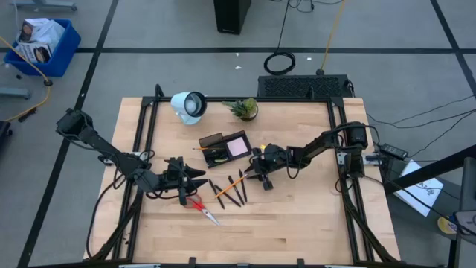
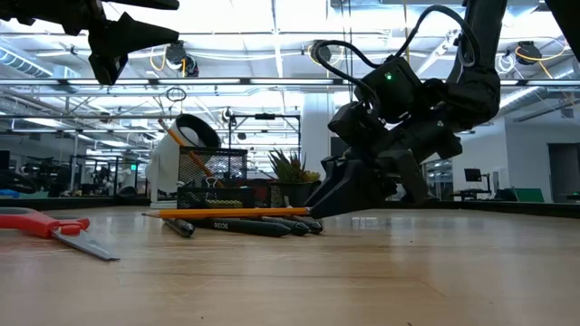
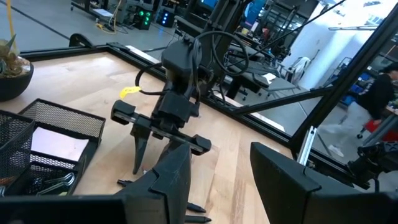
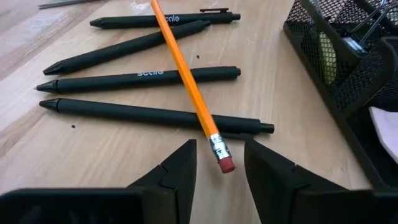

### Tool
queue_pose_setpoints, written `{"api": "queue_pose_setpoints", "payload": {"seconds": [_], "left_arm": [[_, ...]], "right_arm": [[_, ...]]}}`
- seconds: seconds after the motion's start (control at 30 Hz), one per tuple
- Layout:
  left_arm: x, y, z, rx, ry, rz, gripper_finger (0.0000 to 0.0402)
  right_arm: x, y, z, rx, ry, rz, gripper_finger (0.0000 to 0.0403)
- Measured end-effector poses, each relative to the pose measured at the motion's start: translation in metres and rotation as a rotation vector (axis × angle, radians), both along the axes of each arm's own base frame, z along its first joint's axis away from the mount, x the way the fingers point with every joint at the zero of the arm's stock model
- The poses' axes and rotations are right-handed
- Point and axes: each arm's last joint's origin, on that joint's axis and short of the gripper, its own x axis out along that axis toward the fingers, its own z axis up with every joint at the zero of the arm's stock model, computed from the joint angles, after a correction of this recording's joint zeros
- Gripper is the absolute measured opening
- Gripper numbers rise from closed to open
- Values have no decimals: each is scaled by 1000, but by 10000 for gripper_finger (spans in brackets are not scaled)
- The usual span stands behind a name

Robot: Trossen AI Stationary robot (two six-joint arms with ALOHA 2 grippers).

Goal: Pick and place office supplies into organizer
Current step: Put the orange pencil into the black desk organizer

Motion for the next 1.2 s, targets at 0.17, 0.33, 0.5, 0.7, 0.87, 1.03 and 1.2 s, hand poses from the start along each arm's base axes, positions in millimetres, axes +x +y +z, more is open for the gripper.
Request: {"api": "queue_pose_setpoints", "payload": {"seconds": [0.17, 0.33, 0.5, 0.7, 0.87, 1.03, 1.2], "left_arm": [[0, 0, -1, 7, 8, -8, 170], [0, 0, -1, 11, 9, -7, 170], [0, 0, -1, 12, 10, -6, 170], [0, 0, -3, 29, 31, -8, 170], [0, 0, -3, 0, 30, -11, 170], [1, -1, -4, -94, 37, -118, 170], [1, -4, -4, -227, 42, -180, 170]], "right_arm": [[0, 0, 0, 3, -2, -3, 83], [0, 0, 0, 10, 4, -6, 30], [0, 0, 0, 10, 4, -6, 10], [0, 2, 0, 23, 7, -8, 33], [0, 13, 2, 26, 6, 29, 20], [0, 32, 15, -13, -38, 82, 15], [-2, 47, 36, -56, -102, 98, 22]]}}
